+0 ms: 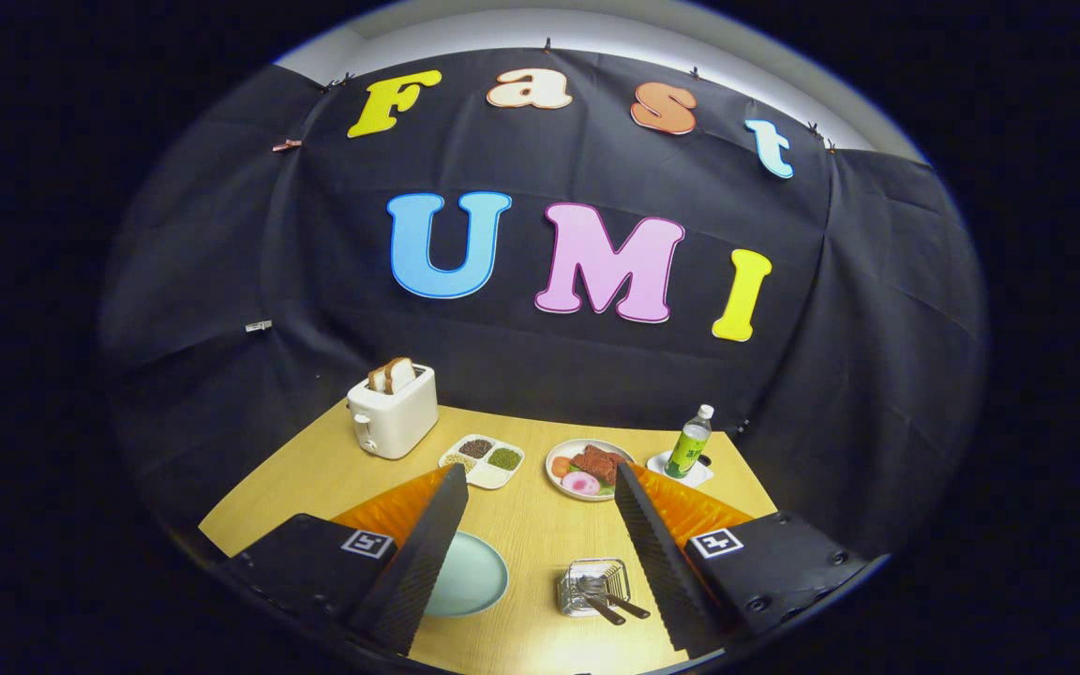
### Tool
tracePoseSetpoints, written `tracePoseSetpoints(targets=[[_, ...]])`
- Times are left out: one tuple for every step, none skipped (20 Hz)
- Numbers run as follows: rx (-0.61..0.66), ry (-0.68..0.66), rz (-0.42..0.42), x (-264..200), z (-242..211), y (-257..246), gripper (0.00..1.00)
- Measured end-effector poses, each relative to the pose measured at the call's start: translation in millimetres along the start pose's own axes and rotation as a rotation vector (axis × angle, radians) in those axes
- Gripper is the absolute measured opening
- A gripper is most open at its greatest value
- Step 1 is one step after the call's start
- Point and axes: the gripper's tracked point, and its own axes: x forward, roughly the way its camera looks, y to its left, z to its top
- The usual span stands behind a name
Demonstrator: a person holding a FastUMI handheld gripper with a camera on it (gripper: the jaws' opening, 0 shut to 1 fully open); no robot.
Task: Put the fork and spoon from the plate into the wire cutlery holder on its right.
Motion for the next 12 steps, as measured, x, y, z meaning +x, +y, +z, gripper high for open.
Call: tracePoseSetpoints(targets=[[-0.001,0.004,-0.001,0.4,-0.8,-1.7,0.98],[0.001,0.009,0.000,0.0,-2.3,-2.1,0.98],[0.006,0.011,0.001,-0.3,-3.6,-2.8,0.98],[0.010,0.012,0.002,-0.3,-3.4,-3.0,0.98],[0.014,0.014,0.002,-0.7,-3.6,-4.2,0.98],[0.015,0.011,0.000,-0.8,-3.6,-5.1,0.99],[0.015,0.009,-0.002,-1.7,-3.1,-6.1,0.98],[0.014,0.007,-0.001,-1.3,-3.4,-6.1,0.98],[0.012,0.008,-0.002,-2.0,-3.5,-6.5,0.98],[0.011,0.007,-0.002,-3.1,-3.2,-7.5,0.98],[0.011,0.007,-0.003,-4.2,-2.8,-8.1,0.98],[0.010,0.007,-0.004,-3.5,-3.2,-7.8,0.98]])
